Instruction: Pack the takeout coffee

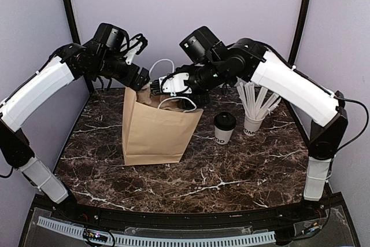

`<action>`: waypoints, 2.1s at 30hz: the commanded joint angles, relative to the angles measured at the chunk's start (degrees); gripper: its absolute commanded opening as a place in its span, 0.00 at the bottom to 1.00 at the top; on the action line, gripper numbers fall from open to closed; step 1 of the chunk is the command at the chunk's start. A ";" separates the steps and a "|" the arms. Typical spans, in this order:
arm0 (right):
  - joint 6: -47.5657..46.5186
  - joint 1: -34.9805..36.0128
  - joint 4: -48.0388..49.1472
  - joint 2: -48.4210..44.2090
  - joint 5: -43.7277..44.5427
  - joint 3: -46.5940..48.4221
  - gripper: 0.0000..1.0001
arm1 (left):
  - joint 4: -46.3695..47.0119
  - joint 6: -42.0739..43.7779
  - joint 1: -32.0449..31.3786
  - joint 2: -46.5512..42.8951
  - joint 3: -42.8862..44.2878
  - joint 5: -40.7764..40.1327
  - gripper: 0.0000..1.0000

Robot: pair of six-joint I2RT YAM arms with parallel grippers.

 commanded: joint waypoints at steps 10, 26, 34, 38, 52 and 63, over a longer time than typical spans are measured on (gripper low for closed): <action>-6.97 -0.01 19.82 0.21 18.62 -6.31 0.70 | 11.30 2.07 1.13 -12.15 -8.28 11.68 0.99; -10.11 -1.81 29.03 0.09 25.14 4.00 0.75 | 28.21 4.60 1.11 -33.21 -28.80 15.45 0.99; 5.37 -2.43 14.77 -5.32 6.43 9.43 0.76 | 27.22 7.92 1.04 -32.67 -28.19 18.93 0.98; 13.42 -2.44 5.67 -10.36 -14.35 3.29 0.76 | 22.76 14.44 1.09 -32.92 -25.89 16.72 0.94; 19.96 -3.82 -4.39 -7.88 -83.32 -29.06 0.80 | 15.59 19.29 1.00 -37.81 -22.13 14.27 0.83; 3.48 -9.23 -18.85 2.24 -83.42 -27.32 0.78 | 2.11 17.63 -22.81 -29.24 -23.59 10.13 0.74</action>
